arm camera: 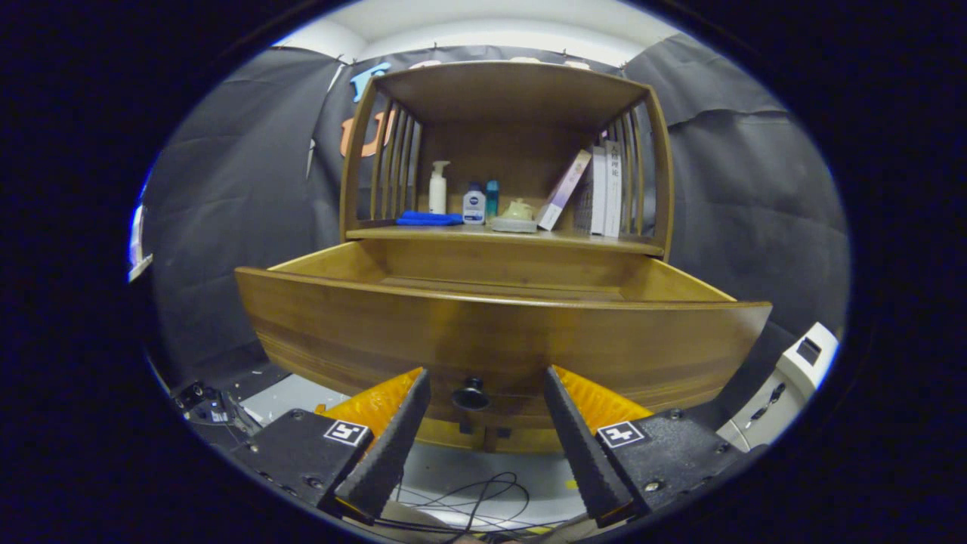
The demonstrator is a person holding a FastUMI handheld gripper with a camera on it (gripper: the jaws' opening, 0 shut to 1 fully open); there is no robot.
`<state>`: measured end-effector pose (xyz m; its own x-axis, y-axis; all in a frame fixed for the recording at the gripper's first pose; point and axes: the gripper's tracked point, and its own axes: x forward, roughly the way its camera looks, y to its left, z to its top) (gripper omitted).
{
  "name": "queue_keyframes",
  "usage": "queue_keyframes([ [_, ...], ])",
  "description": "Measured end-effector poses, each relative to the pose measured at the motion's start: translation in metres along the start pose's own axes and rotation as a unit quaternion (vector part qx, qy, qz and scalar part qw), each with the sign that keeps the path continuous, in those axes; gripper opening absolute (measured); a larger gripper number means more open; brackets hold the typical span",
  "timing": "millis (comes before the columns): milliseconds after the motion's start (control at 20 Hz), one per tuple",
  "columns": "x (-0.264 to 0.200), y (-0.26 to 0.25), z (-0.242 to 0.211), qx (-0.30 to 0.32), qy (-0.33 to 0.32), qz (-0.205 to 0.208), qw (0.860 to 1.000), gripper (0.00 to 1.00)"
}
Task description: Pull open the drawer, take out the items inside it, and place them on the countertop above the cabinet.
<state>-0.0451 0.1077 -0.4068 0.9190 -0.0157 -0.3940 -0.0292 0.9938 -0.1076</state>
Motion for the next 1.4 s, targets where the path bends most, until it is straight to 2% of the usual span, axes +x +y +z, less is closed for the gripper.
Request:
queue_keyframes([
  [300,0.008,-0.004,0.001,-0.017,-0.02,-0.051,0.998,0.96],
  [600,0.022,-0.003,0.008,0.0,-0.025,-0.035,0.999,0.94],
  [1050,0.042,0.001,0.019,0.006,-0.023,-0.034,0.999,0.94],
  [1400,0.093,0.002,0.045,0.007,-0.015,-0.035,0.999,0.94],
])
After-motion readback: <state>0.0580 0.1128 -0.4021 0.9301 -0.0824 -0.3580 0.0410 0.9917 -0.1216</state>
